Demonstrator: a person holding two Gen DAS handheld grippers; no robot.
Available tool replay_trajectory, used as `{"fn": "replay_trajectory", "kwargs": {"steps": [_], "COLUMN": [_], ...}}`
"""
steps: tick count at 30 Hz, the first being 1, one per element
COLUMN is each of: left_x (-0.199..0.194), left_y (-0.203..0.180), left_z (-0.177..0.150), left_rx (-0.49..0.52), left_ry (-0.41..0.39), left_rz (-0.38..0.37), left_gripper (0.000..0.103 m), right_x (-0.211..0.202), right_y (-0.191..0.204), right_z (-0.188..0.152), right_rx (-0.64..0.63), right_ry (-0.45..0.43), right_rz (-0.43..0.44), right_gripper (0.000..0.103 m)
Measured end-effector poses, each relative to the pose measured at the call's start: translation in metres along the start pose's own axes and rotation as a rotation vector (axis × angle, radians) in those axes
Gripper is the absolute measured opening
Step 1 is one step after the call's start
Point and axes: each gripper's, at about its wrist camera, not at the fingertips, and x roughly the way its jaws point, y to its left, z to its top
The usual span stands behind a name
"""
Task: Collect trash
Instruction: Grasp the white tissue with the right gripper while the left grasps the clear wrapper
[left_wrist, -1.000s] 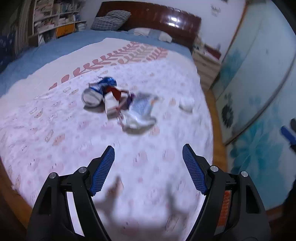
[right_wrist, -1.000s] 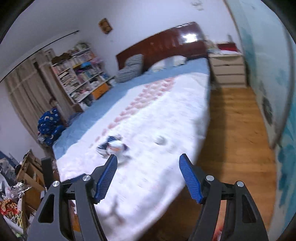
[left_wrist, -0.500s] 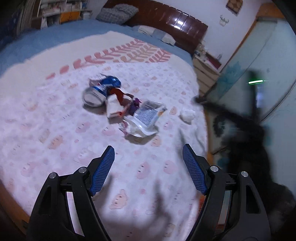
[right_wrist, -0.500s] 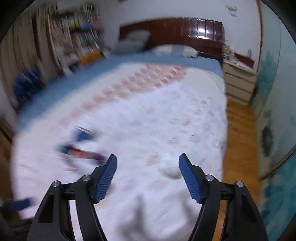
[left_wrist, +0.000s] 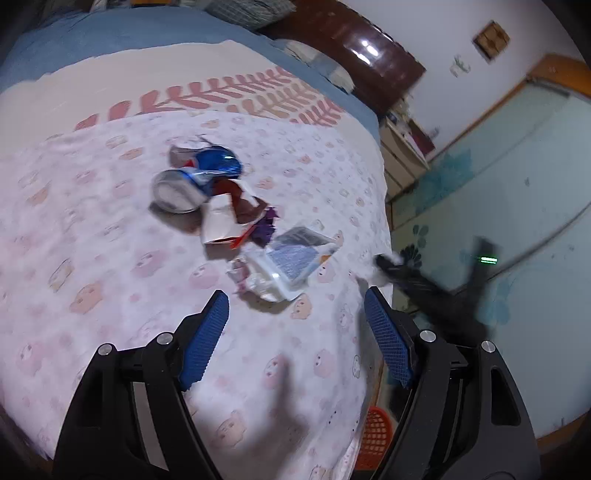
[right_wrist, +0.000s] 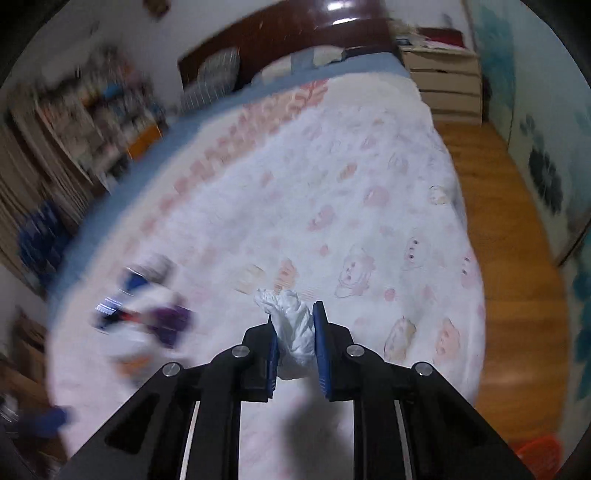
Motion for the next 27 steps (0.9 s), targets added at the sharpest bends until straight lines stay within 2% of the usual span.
{"fn": "replay_trajectory", "kwargs": {"steps": [4, 7, 9, 10, 14, 16, 18, 21, 27], "left_x": [0.026, 0.056, 0.073, 0.084, 0.106, 0.110, 0.110, 0.106, 0.082], "left_y": [-0.033, -0.049, -0.051, -0.051, -0.047, -0.044, -0.037, -0.027, -0.039], "left_z": [0.004, 0.009, 0.014, 0.017, 0.024, 0.025, 0.029, 0.034, 0.032], "left_rx": [0.152, 0.244, 0.270, 0.278, 0.285, 0.296, 0.271, 0.224, 0.223], "left_ry": [0.012, 0.005, 0.005, 0.002, 0.021, 0.021, 0.023, 0.025, -0.045], "left_rz": [0.029, 0.092, 0.125, 0.153, 0.172, 0.211, 0.246, 0.217, 0.166], "left_gripper": [0.079, 0.079, 0.079, 0.079, 0.078, 0.065, 0.047, 0.045, 0.043], "right_x": [-0.067, -0.096, -0.103, -0.105, -0.104, -0.105, -0.102, -0.098, -0.094], "right_y": [-0.007, -0.012, -0.014, -0.016, -0.021, -0.024, -0.028, -0.030, -0.021], "right_z": [-0.021, -0.045, -0.053, -0.055, -0.056, -0.054, -0.050, -0.045, -0.039], "right_rx": [0.067, 0.073, 0.064, 0.064, 0.032, 0.031, 0.042, 0.058, 0.052], "right_ry": [-0.060, -0.059, -0.043, -0.036, -0.021, -0.018, -0.017, -0.012, -0.012], "right_rz": [0.123, 0.160, 0.153, 0.148, 0.125, 0.128, 0.137, 0.155, 0.180], "right_gripper": [0.019, 0.019, 0.019, 0.019, 0.019, 0.019, 0.019, 0.019, 0.019]}}
